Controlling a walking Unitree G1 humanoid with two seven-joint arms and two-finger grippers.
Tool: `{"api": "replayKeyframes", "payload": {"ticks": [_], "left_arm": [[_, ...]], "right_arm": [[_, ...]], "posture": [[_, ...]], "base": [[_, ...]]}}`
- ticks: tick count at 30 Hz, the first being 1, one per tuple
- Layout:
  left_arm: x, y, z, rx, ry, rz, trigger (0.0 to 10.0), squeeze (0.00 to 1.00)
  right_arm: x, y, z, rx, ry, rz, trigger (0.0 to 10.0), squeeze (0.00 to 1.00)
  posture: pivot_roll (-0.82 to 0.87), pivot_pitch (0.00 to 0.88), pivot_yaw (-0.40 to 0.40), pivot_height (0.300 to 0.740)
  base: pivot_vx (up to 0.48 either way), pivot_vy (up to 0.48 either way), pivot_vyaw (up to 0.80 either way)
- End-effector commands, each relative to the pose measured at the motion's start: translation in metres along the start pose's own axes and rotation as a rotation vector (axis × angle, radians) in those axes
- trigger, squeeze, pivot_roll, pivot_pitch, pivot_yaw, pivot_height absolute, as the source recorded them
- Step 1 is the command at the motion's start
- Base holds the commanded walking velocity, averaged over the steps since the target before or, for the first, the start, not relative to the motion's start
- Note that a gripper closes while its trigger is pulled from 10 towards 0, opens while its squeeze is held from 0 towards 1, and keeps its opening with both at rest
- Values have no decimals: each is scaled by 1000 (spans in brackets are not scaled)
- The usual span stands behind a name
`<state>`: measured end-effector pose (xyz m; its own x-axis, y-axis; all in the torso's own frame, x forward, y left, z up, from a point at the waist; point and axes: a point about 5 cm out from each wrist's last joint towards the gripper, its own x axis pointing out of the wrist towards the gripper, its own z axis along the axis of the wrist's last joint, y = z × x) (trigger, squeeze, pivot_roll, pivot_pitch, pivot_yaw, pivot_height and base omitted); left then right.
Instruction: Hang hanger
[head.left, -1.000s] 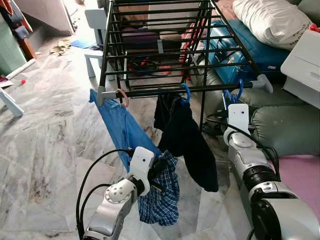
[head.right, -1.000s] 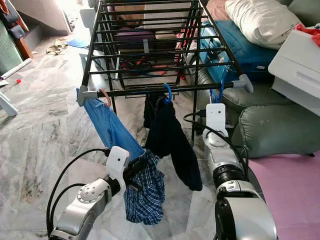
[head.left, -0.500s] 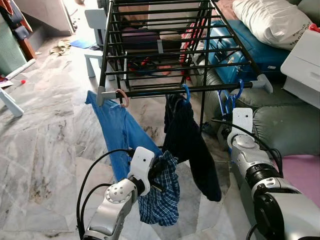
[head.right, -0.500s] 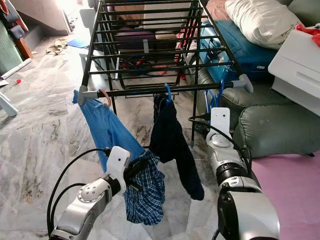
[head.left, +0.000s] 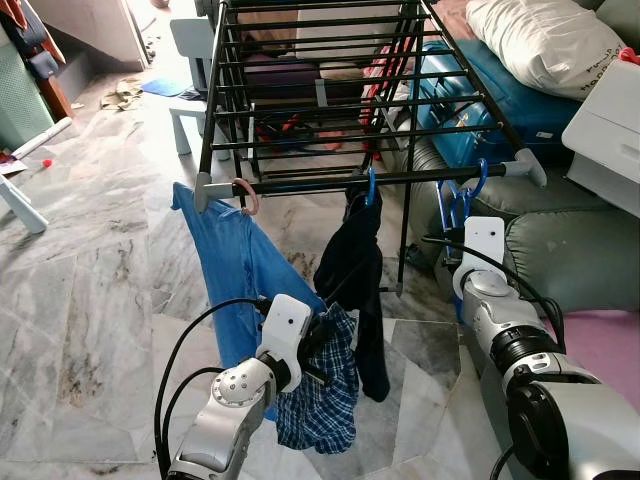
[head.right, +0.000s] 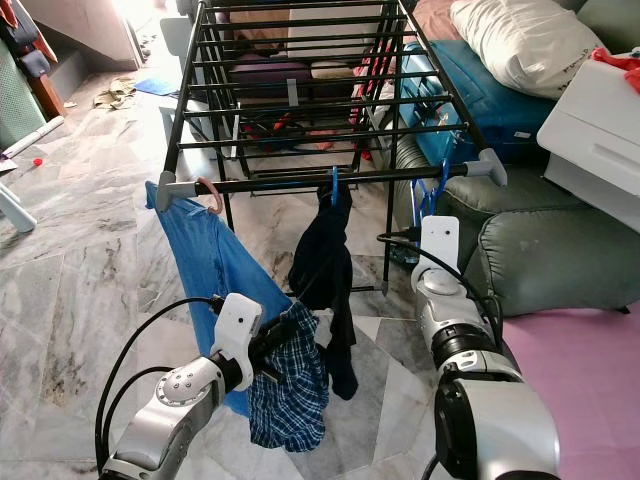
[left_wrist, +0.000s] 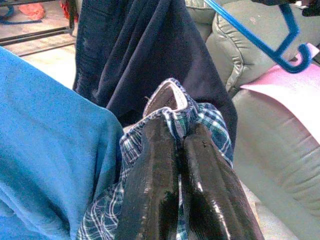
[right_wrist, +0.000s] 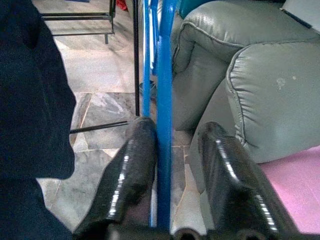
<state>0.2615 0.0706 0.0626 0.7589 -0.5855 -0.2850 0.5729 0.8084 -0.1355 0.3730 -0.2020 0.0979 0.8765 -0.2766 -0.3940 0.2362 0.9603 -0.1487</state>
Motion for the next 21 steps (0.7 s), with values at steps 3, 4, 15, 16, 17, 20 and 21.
{"api": "replayKeyframes", "payload": {"ticks": [3,4,15,16,17,20,21], "left_arm": [[1,1,-1,14,16,1,10000,0],[1,1,-1,14,16,1,10000,0],[2,3,0,22,22,3,10000,0],[2,3,0,23,23,4,10000,0],[2,3,0,23,23,4,10000,0],[3,4,0,26,22,4,10000,0],[4,5,1,29,22,6,10000,0]], "right_arm": [[1,-2,5,-9,-7,-1,824,0],[1,-2,5,-9,-7,-1,824,0],[1,-2,4,-48,-21,-8,471,0],[1,-3,4,-50,-21,-9,510,0],[1,-3,4,-50,-21,-9,510,0],[1,-4,5,-67,-31,-10,235,0],[1,-2,9,-87,-59,1,0,0]], "posture": [[-11,55,2,740],[-11,55,2,740],[-6,47,5,740],[-6,45,5,740],[-6,45,5,740],[-5,40,5,740],[-5,35,5,740]], "base": [[0,0,0],[0,0,0],[0,0,0],[0,0,0],[0,0,0],[0,0,0],[0,0,0]]}}
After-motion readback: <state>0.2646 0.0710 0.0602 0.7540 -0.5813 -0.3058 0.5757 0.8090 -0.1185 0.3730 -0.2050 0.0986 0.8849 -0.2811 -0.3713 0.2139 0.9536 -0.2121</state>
